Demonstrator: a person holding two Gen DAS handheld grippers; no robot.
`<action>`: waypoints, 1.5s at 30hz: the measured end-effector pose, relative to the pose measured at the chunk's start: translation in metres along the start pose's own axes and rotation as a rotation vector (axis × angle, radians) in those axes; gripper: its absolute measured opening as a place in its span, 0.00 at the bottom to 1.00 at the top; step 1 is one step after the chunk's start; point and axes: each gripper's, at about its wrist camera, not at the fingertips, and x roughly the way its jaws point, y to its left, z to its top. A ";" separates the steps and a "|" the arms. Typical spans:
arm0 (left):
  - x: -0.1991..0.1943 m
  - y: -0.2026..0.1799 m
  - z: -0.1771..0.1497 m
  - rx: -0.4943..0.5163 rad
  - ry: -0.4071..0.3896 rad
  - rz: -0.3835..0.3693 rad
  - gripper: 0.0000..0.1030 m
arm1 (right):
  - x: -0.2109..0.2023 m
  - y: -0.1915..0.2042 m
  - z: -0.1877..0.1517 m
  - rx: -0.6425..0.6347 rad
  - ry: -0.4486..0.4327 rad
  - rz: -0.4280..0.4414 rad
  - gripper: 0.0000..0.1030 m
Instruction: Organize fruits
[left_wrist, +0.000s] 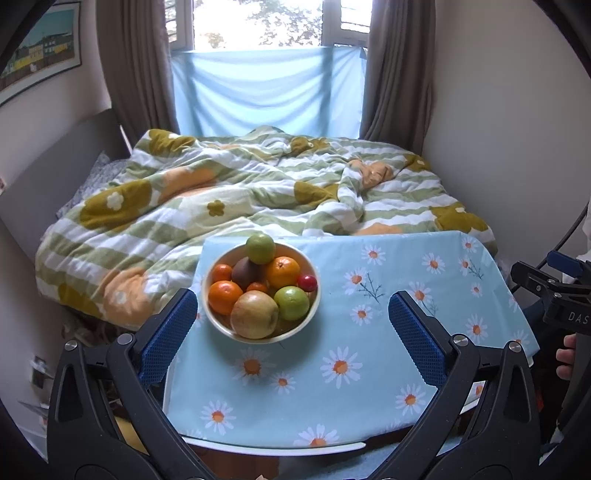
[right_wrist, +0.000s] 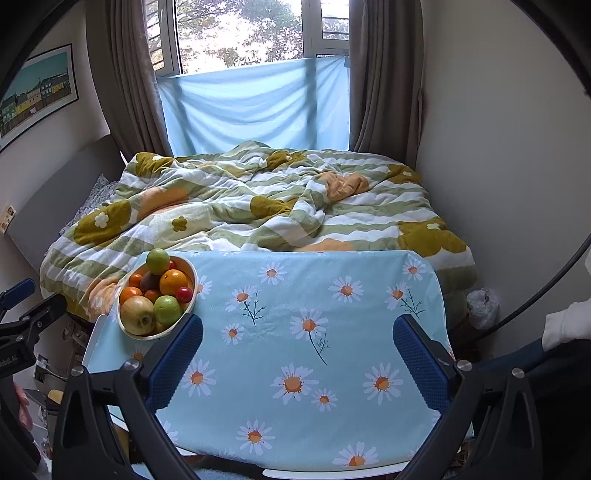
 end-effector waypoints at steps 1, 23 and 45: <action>0.000 0.000 0.000 0.000 0.001 0.001 1.00 | 0.000 0.000 0.000 0.000 0.001 -0.001 1.00; 0.011 0.000 0.010 0.001 0.001 -0.007 1.00 | 0.008 -0.007 0.005 0.015 0.002 -0.021 1.00; 0.012 -0.002 0.009 0.010 -0.040 0.050 1.00 | 0.010 -0.007 0.008 0.017 0.000 -0.022 1.00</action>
